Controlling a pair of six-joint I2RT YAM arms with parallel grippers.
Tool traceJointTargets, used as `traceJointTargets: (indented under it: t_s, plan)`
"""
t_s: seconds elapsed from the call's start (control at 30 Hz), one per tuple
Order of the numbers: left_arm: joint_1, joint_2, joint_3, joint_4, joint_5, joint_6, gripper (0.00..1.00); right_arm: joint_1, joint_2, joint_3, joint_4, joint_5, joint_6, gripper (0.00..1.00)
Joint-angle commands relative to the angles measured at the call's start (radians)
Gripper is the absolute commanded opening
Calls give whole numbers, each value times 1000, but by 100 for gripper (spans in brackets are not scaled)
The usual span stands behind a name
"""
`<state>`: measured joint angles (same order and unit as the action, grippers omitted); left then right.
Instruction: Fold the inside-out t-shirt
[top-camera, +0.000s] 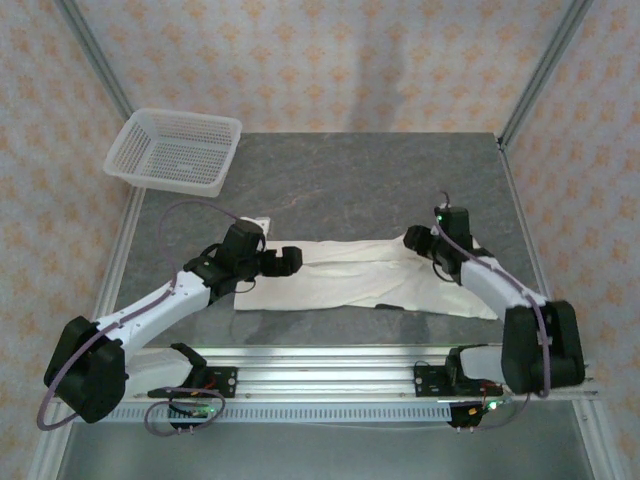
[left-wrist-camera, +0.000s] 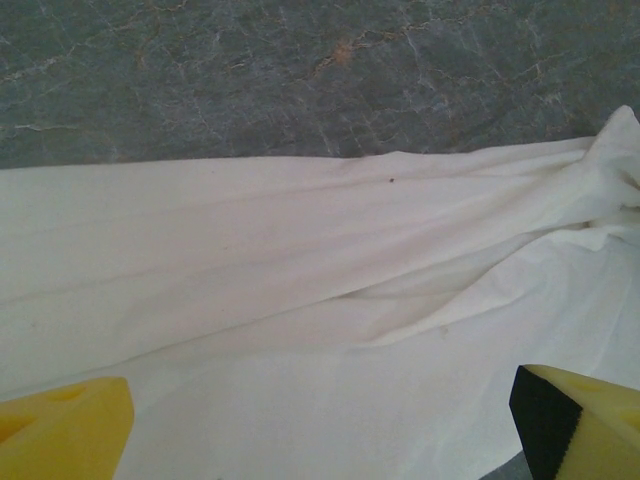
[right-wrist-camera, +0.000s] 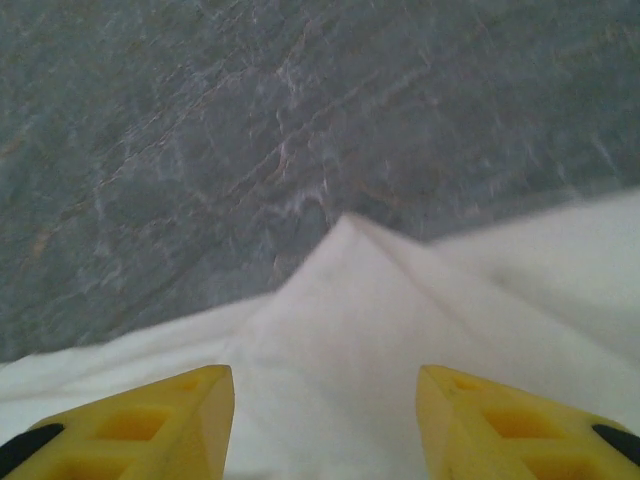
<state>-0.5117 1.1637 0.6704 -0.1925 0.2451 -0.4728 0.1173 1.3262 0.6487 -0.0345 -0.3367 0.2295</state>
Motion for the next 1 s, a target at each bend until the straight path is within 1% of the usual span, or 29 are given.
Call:
traceJointTargets:
  t_s: [0.0, 0.07, 0.17, 0.23, 0.37, 0.47, 0.57, 0.6, 0.67, 0.97]
  plan:
    - [-9, -46, -10, -25, -41, -1, 98, 2, 93, 106, 118, 66, -110, 51]
    - [-9, -57, -14, -26, -45, -4, 98, 2, 152, 160, 99, 79, -110, 51]
    - [-9, -61, -18, -25, -51, -12, 98, 3, 257, 270, -33, 123, -61, 52]
    - [-8, -62, -21, -23, -50, -17, 98, 6, 317, 327, -133, 113, -23, 51]
    - [-10, -70, -25, -18, -38, -13, 98, 23, 352, 329, -184, 132, 3, 51]
    - [-8, -72, -22, -4, 9, 1, 98, 25, 394, 365, -247, 108, 2, 48]
    - [-13, -87, -22, 22, 63, 9, 98, 30, 422, 390, -284, 104, -2, 40]
    - [-15, -96, -20, 23, 69, 11, 98, 31, 420, 386, -278, 105, -2, 38]
    - [-18, -111, -20, 26, 79, 15, 98, 32, 417, 387, -276, 109, 1, 30]
    - [-21, -103, -24, 5, 49, 17, 99, 32, 353, 385, -281, 105, 15, 0]
